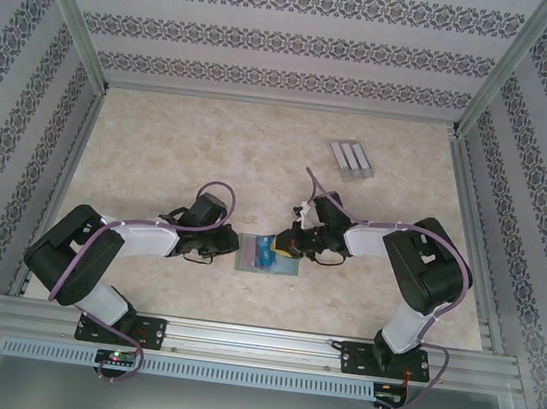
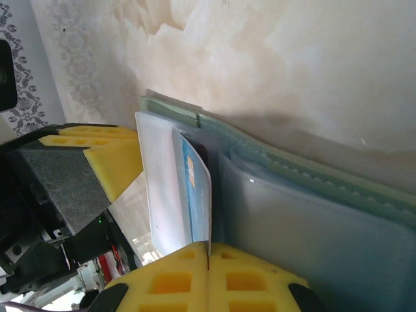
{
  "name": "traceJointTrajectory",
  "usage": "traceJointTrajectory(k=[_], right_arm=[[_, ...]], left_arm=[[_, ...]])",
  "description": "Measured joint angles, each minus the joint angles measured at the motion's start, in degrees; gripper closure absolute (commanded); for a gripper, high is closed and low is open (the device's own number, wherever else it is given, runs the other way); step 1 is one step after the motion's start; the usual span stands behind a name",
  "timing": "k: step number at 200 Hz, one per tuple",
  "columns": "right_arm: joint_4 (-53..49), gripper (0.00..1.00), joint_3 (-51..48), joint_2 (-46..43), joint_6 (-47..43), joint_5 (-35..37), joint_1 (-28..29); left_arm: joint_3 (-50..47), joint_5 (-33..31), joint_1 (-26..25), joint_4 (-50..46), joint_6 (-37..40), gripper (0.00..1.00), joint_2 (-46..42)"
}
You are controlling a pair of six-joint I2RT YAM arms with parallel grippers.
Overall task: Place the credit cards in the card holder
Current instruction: Insert the credit card into the card slot.
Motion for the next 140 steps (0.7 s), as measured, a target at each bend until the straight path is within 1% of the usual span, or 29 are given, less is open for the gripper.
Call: traceJointTrajectory(k=[27,62,110,129,140], right_arm=[[1.75,0.85,-0.57,0.0,2.21,1.49,1.33],[1.88,0.82,-0.59,0.0,2.47,3.39,2.84],[-0.9,0.8,0.22,-0.35,0.7,4.63,2.86],[-1.6,0.75,0.59,-0.5,0.35,5.03,3.28],[-2.08,0.74,1.11,-0.57,0.15,5.68,3.87]], left_arm=[[0.0,0.0,0.0,0.0,0.0,0.86,0.02],[0.02,-0.04,0.0,-0.04,0.02,0.87,0.02],[0.0,-0.15,0.0,0.0,0.2,0.89,0.07],[0.0,0.0,0.0,0.2,0.2,0.89,0.2],[0.0,0.0,0.0,0.24,0.24,0.89,0.22]])
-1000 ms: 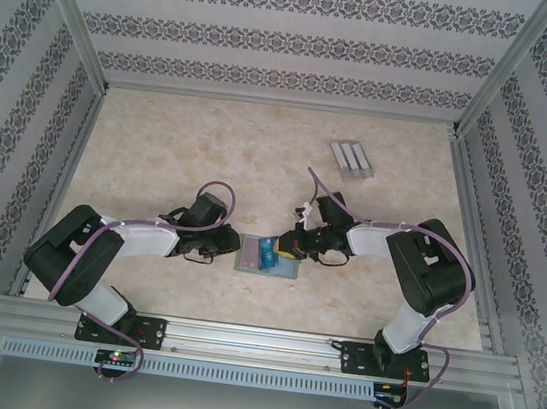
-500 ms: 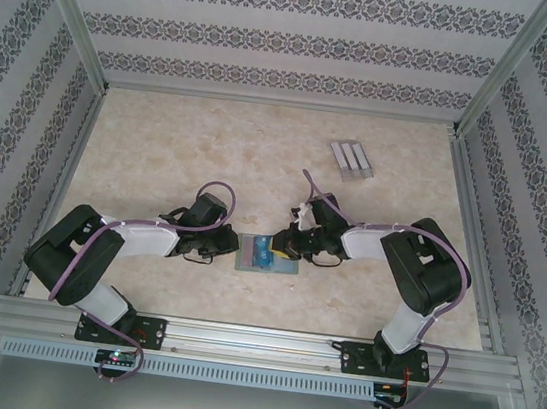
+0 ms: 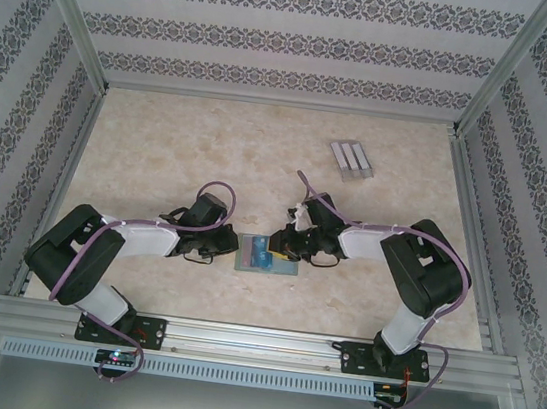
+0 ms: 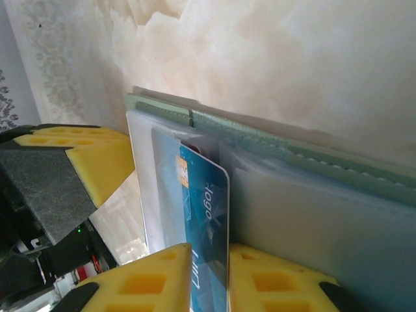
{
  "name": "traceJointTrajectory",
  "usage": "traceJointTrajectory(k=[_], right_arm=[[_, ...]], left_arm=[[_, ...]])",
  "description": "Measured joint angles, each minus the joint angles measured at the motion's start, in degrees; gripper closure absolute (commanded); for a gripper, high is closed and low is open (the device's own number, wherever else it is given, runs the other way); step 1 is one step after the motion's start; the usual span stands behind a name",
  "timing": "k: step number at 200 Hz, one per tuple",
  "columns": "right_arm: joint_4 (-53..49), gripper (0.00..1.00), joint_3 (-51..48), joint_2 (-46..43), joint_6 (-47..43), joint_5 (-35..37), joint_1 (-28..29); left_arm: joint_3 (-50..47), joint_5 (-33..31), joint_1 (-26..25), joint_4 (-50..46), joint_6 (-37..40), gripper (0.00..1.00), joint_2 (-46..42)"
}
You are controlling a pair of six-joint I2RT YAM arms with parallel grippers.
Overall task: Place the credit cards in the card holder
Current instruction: Insert the credit card into the card slot.
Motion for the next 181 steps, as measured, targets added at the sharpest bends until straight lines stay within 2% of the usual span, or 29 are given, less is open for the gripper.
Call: traceJointTrajectory(k=[25,71,113,181], right_arm=[[-0.85,0.79,0.87,0.0,0.09,1.46,1.68],[-2.78,0.78,2.89,0.31,0.15,4.31,5.29],[-5.88,0.71,3.85,0.0,-1.62,6.45,6.21],[-12.85,0.64,3.41,-6.36,-5.05,11.04,6.16]], left_arm=[[-0.11,-0.04,0.0,0.35,-0.02,0.9,-0.04],[-0.66,-0.13,-0.02,1.55,-0.02,0.91,-0.15],[-0.83,-0.17,-0.07,1.99,-0.04,0.91,-0.2],[-1.55,-0.02,-0.13,3.82,-0.07,0.91,-0.15]])
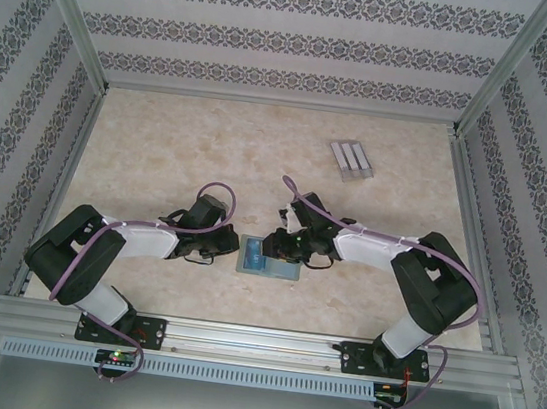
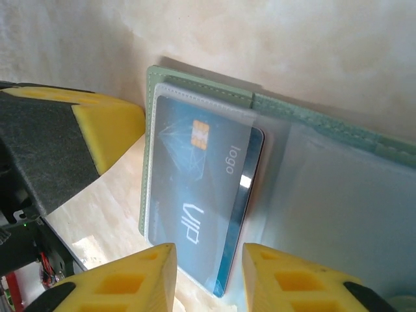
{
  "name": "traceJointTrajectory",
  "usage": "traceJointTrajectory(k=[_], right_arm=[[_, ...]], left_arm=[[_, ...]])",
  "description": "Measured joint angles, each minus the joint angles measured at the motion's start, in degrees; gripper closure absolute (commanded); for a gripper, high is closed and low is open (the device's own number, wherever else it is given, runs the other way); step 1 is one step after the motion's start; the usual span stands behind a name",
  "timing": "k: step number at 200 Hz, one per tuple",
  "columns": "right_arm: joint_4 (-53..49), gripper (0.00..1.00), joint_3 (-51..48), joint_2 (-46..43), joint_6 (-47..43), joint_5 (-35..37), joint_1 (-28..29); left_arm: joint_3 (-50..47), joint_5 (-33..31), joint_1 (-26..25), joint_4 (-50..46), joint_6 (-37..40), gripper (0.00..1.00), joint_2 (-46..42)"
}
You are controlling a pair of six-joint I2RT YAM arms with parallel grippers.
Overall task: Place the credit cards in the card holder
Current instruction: Insert the credit card into the card slot.
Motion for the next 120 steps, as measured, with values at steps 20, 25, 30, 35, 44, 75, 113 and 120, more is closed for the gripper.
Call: traceJointTrajectory(k=[20,25,30,35,44,75,113,120], right_arm=[[-0.44,0.68,-0.87,-0.83,-0.39,0.87,0.0],[-0.44,0.69,-1.01,-0.83,-0.31,0.92,0.0],[-0.39,0.69,-1.09,-0.81,-0.35,0.94,0.0],[-0.42,0.7,-1.14,-0.74,-0.24,0.94,0.02],[-0.13,0.72,-1.14,-0.52,-0.11,0.96,0.09],[1.11,0.75,-0.74,2.38,0.7,0.98,1.27],[0.74,0.75,1.55,4.2,1.25,1.33,2.29],[0.46,0.74,1.55,4.15,1.22,1.51,2.29]], left_arm=[[-0.04,0.0,0.0,0.17,0.02,0.91,0.0],[-0.07,0.0,0.0,0.22,0.02,0.91,0.0],[-0.09,0.0,0.0,0.33,0.02,0.91,0.0],[-0.13,0.02,0.0,0.44,0.02,0.91,0.04],[-0.13,0.09,0.0,0.61,0.0,0.9,0.13],[-0.11,0.22,0.0,0.68,0.02,0.86,0.17],[0.04,0.59,-0.26,1.11,-0.22,0.79,-0.04],[0.04,0.42,-0.37,1.07,-0.2,0.79,-0.2]])
